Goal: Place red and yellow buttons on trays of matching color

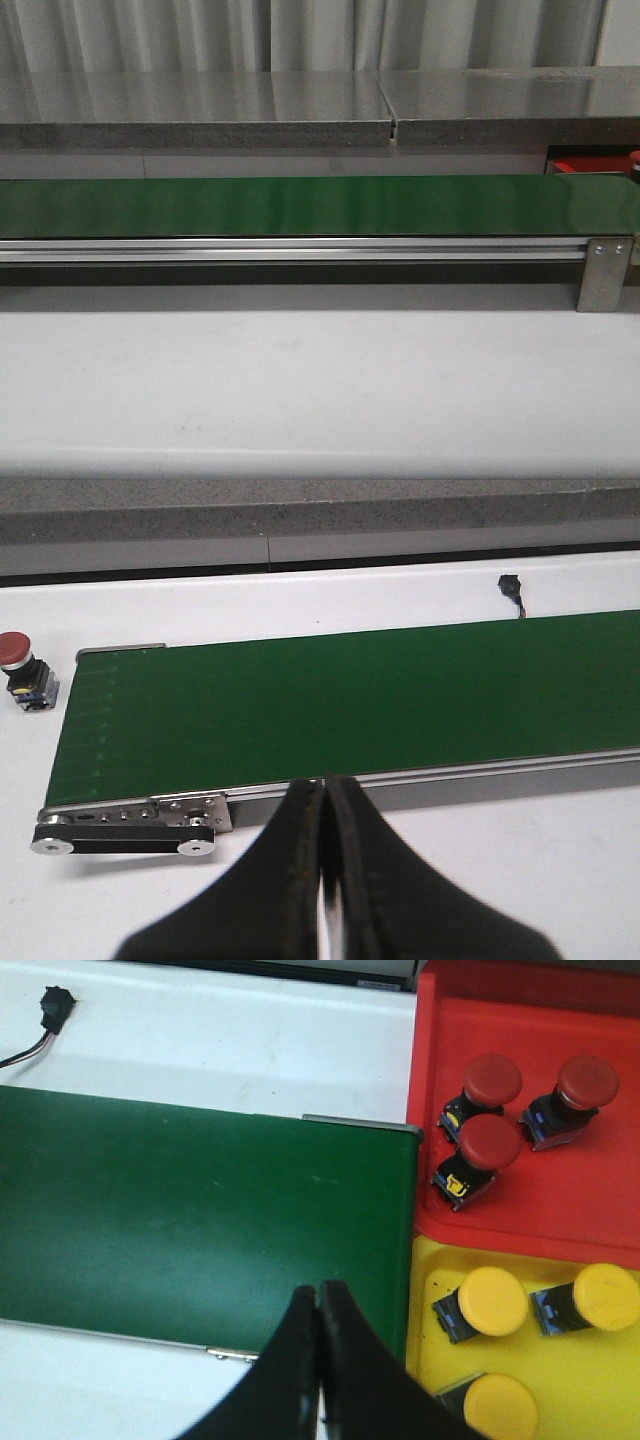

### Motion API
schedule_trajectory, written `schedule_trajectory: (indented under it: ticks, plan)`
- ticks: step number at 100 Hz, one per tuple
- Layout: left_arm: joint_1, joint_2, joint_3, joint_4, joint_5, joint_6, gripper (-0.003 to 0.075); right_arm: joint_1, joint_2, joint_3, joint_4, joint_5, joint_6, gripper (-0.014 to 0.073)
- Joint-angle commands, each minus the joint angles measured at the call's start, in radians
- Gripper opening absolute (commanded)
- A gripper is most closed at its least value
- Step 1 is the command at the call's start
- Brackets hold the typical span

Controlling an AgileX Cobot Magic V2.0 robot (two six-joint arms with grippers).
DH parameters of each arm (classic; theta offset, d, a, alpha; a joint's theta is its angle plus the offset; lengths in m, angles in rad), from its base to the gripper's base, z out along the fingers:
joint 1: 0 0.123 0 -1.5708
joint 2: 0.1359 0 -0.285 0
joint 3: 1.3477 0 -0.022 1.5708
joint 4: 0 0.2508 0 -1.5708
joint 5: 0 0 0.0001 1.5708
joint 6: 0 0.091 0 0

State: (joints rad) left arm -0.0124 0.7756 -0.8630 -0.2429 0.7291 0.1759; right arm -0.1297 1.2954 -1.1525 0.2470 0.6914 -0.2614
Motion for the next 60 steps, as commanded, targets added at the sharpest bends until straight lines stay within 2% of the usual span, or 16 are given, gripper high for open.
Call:
schedule_trajectory:
  ticks: [1,60]
  plan:
    - [-0.007,0.003,-0.024,-0.015,-0.067,-0.004,-0.002,0.0,-0.092,0.015,-0.001,-0.058,-0.013,-0.0108]
    - [-0.007,0.003,-0.024,-0.015,-0.067,-0.004,-0.002,0.0,-0.507,0.31,-0.002,-0.088,-0.013,-0.0108]
